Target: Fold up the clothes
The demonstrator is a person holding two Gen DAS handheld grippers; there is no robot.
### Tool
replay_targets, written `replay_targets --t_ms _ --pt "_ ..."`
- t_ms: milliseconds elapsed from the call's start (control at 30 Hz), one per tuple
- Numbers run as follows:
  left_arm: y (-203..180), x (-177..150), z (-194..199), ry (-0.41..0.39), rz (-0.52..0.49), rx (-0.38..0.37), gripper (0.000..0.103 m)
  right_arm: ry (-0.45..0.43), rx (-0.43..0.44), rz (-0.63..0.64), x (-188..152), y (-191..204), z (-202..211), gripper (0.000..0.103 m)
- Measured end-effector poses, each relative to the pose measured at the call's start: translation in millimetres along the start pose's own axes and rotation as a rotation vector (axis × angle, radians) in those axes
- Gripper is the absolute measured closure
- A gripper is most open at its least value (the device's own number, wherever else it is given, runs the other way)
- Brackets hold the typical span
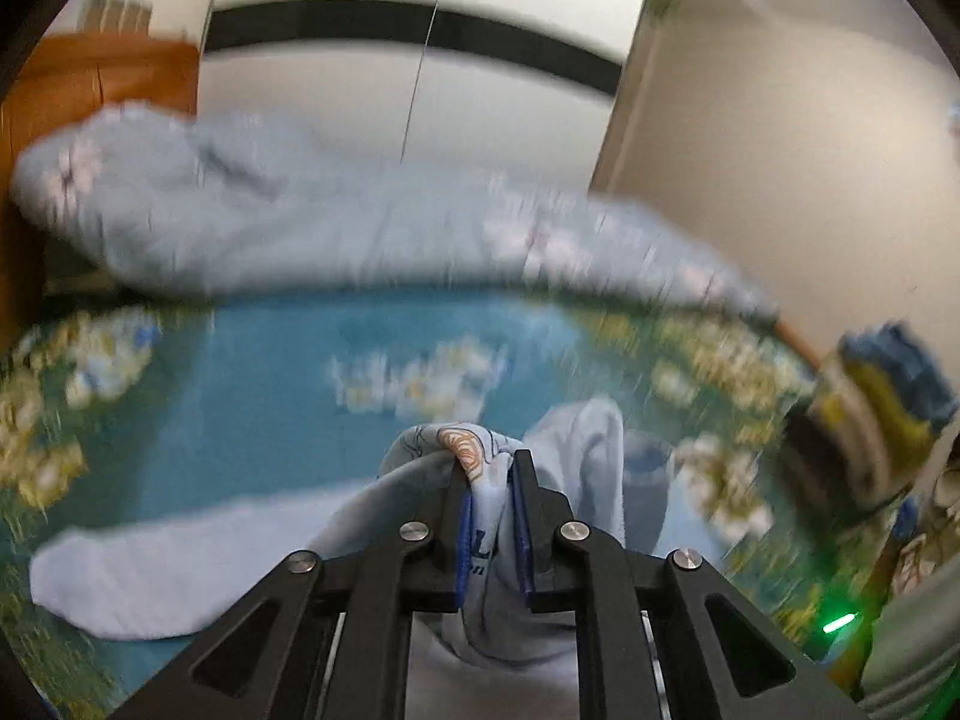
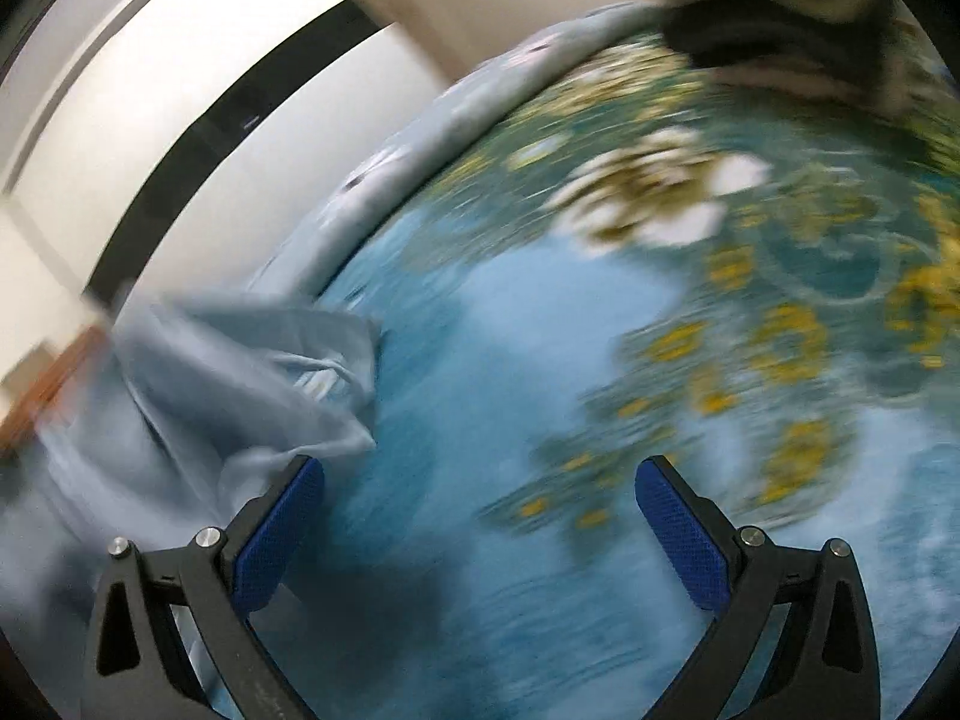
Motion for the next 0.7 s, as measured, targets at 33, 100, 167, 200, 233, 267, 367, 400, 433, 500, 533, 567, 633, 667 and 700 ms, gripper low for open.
replay_targets --t_ms 33,100,167,200,233,267,367,400,433,500,533,567,633,667,700 --pt "5 -8 -11 0.039 0.023 -0.002 0.09 -0.012 -0.021 -0.026 3 -6 1 0.0" --pt "18 -31 -27 0.11 0.065 0.0 0.09 -0.014 -0.045 -0.063 9 -13 -1 0.0" --pt "26 -54 -32 0.15 0.07 0.011 0.089 0.014 -0.039 -0.07 10 -13 -7 0.0" --pt "29 -66 -30 0.166 0.053 0.008 0.089 0.018 -0.036 -0.053 10 -9 -9 0.0" --pt "33 -78 -27 0.178 0.038 0.003 0.089 0.022 -0.034 -0.036 9 -5 -11 0.0" --pt "36 -86 -21 0.181 0.027 -0.007 0.087 0.036 -0.007 -0.009 8 2 -13 0.0" --pt "54 -105 3 0.16 0.035 -0.047 0.074 0.067 0.054 0.077 -3 17 -16 0.0" --pt "61 -109 11 0.146 0.05 -0.058 0.066 0.078 0.067 0.115 -6 24 -18 0.0" --pt "70 -112 17 0.126 0.072 -0.06 0.057 0.088 0.08 0.154 -8 32 -21 0.0" --pt "89 -117 30 0.087 0.115 -0.064 0.048 0.085 0.083 0.219 -14 43 -24 0.0" --pt "97 -120 35 0.069 0.134 -0.063 0.046 0.08 0.077 0.252 -18 48 -25 0.002" --pt "105 -122 36 0.059 0.148 -0.051 0.045 0.075 0.062 0.276 -20 51 -27 0.003" --pt "122 -129 35 0.06 0.181 -0.022 0.044 0.063 0.031 0.323 -23 56 -30 0.009" --pt "129 -134 35 0.068 0.198 -0.023 0.044 0.061 0.014 0.334 -23 57 -32 0.014" --pt "137 -139 34 0.075 0.215 -0.026 0.044 0.058 -0.003 0.344 -22 58 -34 0.019"
Point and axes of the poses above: each gripper's, at about its wrist camera, not at the fingertips, and z roughly against the way its jaws point, y to its left, x to its top, the point moved 2 cm from there along -z, roughly the way its jaws point, and after that the axes turned 5 degrees about y, right-handed, at the moved point
